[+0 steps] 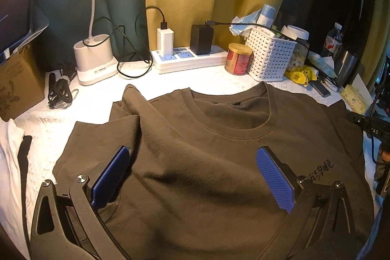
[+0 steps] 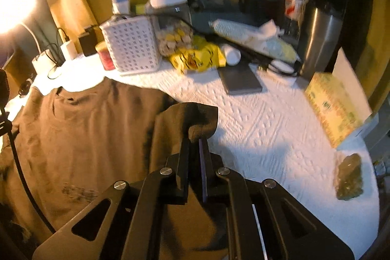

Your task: Fold small clothes

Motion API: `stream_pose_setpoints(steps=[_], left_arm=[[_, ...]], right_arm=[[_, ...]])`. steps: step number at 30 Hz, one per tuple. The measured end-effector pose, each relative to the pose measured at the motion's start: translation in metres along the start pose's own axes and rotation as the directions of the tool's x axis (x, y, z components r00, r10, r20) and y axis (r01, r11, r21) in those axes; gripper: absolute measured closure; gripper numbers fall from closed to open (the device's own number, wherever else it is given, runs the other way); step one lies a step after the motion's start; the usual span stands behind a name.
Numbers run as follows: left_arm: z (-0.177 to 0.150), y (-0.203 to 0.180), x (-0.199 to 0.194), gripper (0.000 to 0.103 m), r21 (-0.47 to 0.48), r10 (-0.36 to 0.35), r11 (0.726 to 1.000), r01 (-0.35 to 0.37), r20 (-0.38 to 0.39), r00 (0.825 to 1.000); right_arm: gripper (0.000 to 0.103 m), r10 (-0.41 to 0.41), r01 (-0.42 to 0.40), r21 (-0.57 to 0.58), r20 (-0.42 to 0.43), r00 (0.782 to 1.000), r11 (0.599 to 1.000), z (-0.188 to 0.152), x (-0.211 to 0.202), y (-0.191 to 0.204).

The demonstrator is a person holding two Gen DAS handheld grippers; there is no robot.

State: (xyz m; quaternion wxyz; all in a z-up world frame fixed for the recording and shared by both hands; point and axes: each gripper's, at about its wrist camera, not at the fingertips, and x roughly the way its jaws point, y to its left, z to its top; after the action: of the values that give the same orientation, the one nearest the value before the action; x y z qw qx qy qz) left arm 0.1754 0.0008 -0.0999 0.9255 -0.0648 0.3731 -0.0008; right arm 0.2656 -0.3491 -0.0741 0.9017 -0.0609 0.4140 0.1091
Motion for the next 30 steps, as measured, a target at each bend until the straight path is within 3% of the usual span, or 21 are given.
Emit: stream_pose_setpoints(steps=[8,13,30], left_arm=[[-0.006,0.019,-0.020,0.001,-0.021,-0.017,1.000,0.018,0.043,0.999],[-0.010,0.032,-0.030,0.001,-0.031,-0.024,0.999,0.026,0.058,0.998],[-0.025,0.064,-0.045,0.001,-0.054,-0.023,0.998,0.026,0.060,0.998]], right_arm=[[0.094,0.026,-0.022,-0.061,0.066,0.998,0.998,0.016,-0.038,0.042],[0.094,0.054,-0.049,-0.083,0.064,0.996,0.995,0.017,-0.043,0.071],[0.094,0.131,-0.133,-0.032,-0.042,0.990,0.991,0.000,0.004,0.135]])
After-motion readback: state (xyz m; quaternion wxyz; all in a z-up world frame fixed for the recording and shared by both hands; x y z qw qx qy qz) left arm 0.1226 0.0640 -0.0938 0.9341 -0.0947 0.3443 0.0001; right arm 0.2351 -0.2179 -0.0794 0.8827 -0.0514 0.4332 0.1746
